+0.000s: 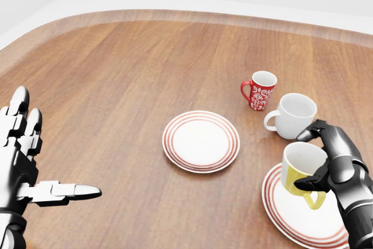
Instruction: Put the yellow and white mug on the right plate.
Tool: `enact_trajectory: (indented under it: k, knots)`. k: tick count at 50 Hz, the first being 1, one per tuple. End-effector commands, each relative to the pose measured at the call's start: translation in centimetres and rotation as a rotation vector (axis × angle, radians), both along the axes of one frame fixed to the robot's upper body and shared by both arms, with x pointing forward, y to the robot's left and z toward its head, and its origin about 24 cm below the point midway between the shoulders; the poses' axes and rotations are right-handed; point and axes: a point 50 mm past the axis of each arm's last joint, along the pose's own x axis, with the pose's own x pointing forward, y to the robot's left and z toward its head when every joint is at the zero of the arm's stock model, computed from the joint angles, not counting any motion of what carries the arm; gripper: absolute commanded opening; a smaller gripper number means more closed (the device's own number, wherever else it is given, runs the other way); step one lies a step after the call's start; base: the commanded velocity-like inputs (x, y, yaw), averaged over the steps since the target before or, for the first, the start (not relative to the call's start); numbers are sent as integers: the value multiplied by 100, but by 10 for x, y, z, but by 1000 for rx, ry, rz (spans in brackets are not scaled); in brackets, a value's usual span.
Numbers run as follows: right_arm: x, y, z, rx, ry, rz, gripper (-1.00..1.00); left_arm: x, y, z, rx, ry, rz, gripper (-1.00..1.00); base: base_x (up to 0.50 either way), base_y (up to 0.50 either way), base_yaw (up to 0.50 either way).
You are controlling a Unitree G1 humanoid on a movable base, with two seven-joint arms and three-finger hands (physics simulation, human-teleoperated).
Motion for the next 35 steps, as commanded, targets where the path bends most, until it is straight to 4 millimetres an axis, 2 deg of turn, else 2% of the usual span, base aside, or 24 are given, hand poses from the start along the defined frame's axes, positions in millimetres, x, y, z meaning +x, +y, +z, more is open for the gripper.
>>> enact_trajectory:
  k: [1, 35]
  knots:
    - [-6, -6, -6, 1, 2, -53, -100, 0, 0, 0, -1, 0, 0, 100, 0, 0, 0]
    - [-19, -10, -21, -15, 6, -137, -100, 0, -1, -2, 2, 8, -2, 100, 0, 0, 0]
